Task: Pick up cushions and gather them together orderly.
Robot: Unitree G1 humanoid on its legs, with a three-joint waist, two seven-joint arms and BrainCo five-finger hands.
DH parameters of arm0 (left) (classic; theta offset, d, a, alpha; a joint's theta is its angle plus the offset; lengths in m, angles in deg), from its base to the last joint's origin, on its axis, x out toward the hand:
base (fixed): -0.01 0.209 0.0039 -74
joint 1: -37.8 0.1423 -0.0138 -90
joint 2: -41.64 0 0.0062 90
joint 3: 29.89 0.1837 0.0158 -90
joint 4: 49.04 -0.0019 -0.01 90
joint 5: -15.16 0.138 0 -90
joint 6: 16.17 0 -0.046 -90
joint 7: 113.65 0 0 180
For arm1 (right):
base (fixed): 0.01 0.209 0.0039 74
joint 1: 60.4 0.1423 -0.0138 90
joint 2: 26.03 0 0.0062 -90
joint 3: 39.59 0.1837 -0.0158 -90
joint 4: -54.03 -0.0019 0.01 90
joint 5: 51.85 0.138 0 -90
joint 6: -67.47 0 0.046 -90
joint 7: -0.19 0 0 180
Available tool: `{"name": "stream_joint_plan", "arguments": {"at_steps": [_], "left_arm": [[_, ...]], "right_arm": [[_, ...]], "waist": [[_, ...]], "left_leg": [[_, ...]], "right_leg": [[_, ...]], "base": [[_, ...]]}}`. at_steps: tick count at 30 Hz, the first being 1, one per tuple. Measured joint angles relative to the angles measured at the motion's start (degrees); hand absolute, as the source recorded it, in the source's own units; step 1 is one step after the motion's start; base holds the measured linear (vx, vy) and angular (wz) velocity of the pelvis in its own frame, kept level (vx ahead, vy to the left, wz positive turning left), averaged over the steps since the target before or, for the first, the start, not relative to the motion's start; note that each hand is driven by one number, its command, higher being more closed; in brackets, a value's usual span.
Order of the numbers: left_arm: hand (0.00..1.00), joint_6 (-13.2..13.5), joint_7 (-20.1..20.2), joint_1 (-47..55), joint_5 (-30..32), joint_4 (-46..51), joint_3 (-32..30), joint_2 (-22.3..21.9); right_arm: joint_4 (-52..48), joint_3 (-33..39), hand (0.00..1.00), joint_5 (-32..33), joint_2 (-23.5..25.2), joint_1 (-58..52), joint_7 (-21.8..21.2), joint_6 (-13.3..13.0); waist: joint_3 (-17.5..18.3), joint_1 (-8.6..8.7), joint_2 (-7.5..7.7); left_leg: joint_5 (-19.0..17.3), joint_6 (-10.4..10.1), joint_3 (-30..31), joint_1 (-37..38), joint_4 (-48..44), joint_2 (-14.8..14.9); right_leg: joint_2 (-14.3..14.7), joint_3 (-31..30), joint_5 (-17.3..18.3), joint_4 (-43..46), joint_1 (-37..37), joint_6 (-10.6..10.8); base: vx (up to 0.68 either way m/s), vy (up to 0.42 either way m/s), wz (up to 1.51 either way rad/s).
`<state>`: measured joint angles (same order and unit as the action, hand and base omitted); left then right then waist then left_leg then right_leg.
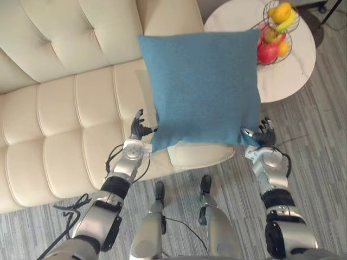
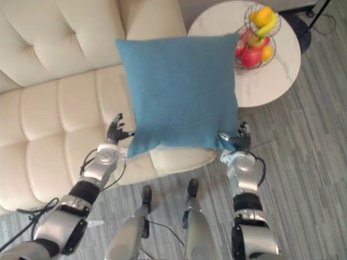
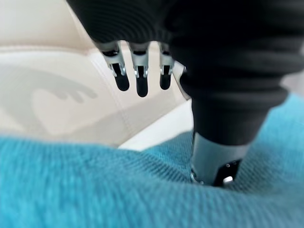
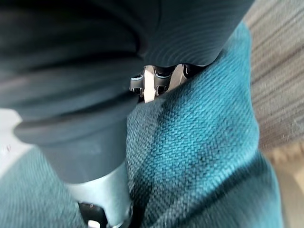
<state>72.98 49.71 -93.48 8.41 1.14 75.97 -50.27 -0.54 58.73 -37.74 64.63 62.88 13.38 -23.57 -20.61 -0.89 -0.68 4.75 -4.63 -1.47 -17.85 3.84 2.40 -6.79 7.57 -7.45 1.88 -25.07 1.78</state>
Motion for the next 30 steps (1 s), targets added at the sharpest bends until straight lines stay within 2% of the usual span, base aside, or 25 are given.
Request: {"name": "stream_joint_plan", "arguments": {"at_steps": [1, 2, 6, 13, 22, 24, 27, 30], "left_arm": [[0.00, 0.0, -0.2, -1.5, 0.0, -0.4, 0.4, 0.1], [1.00, 0.0, -0.5, -2.3, 0.0, -0.4, 0.6, 0.1], [1.00, 0.0, -1.1, -4.1, -0.4, -0.2, 1.5, -0.3], [1.00, 0.5, -2.1, -5.0, -4.8, 3.3, 1.4, -0.2], [1.00, 0.9, -2.1, -4.2, -7.5, 7.8, 0.8, -1.5], [1.00, 1.1, -2.1, -3.0, -8.2, 9.4, 0.7, -1.6], [1.00, 1.2, -2.2, 2.9, -8.6, 13.0, -1.0, -3.6], [1.00, 1.3, -2.2, 7.5, -8.5, 18.0, -1.2, -3.8]], "right_arm": [[0.1, -0.3, 1.00, 0.2, 0.0, 0.9, 0.0, 0.0], [0.1, -0.8, 1.00, 0.7, -0.1, 1.2, 0.0, 0.0], [-0.4, -2.2, 1.00, 1.8, -0.5, 1.2, 0.0, 0.0], [-1.0, -2.2, 1.00, 2.3, -1.0, 1.6, 0.3, -0.6], [-1.1, -3.6, 1.00, 2.3, -0.6, -0.2, 0.3, -0.6], [-1.2, -4.1, 1.00, 2.3, -0.4, -0.9, 0.4, -0.6], [-6.8, -4.2, 1.00, 2.2, 1.9, -7.4, 0.6, -0.4], [-12.0, -5.0, 1.00, 2.1, 2.6, -12.1, 0.6, -0.3]], "waist": [[-0.5, -0.01, 0.00], [-0.7, 0.00, -0.01], [-0.7, 0.05, -0.01], [-0.7, 0.01, -0.01], [-0.7, 0.03, -0.01], [-0.7, 0.08, -0.01], [-0.6, 0.20, -0.03], [-0.3, 0.28, -0.44]], "left_leg": [[0.2, -0.1, -0.4, -0.2, 0.1, 0.1], [0.3, -0.1, -0.7, -0.2, 0.1, 0.1], [0.3, -0.1, -1.2, -0.3, 0.1, 0.3], [0.3, -0.2, -1.3, -0.3, 0.1, 0.6], [0.3, -0.2, -1.2, 2.3, 0.0, 0.6], [0.3, -0.2, -1.2, 2.6, 0.0, 0.7], [0.1, -0.3, -1.0, 6.1, 0.0, 0.8], [-0.5, -0.5, -0.7, 6.9, -0.1, 0.9]], "right_leg": [[0.1, -0.3, -0.5, -0.3, -0.3, -0.1], [0.1, -0.5, -0.6, -0.3, -0.4, -0.1], [0.2, -0.8, -0.6, -0.3, -0.6, -0.1], [0.4, -0.7, -0.6, -0.4, -0.5, -0.1], [0.4, -0.1, -1.0, -2.3, 3.4, -0.3], [0.4, -0.1, -1.1, -2.3, 3.7, -0.3], [0.6, 0.4, -1.0, -3.5, 8.0, -0.3], [0.9, 0.7, -0.8, -3.6, 9.0, 0.0]], "base": [[-0.01, -0.013, -0.10], [-0.01, -0.013, -0.11], [0.02, -0.013, -0.05], [0.04, -0.006, 0.01], [0.03, 0.002, 0.02], [0.00, 0.000, 0.00], [0.02, -0.001, 0.03], [0.00, 0.000, 0.04]]}}
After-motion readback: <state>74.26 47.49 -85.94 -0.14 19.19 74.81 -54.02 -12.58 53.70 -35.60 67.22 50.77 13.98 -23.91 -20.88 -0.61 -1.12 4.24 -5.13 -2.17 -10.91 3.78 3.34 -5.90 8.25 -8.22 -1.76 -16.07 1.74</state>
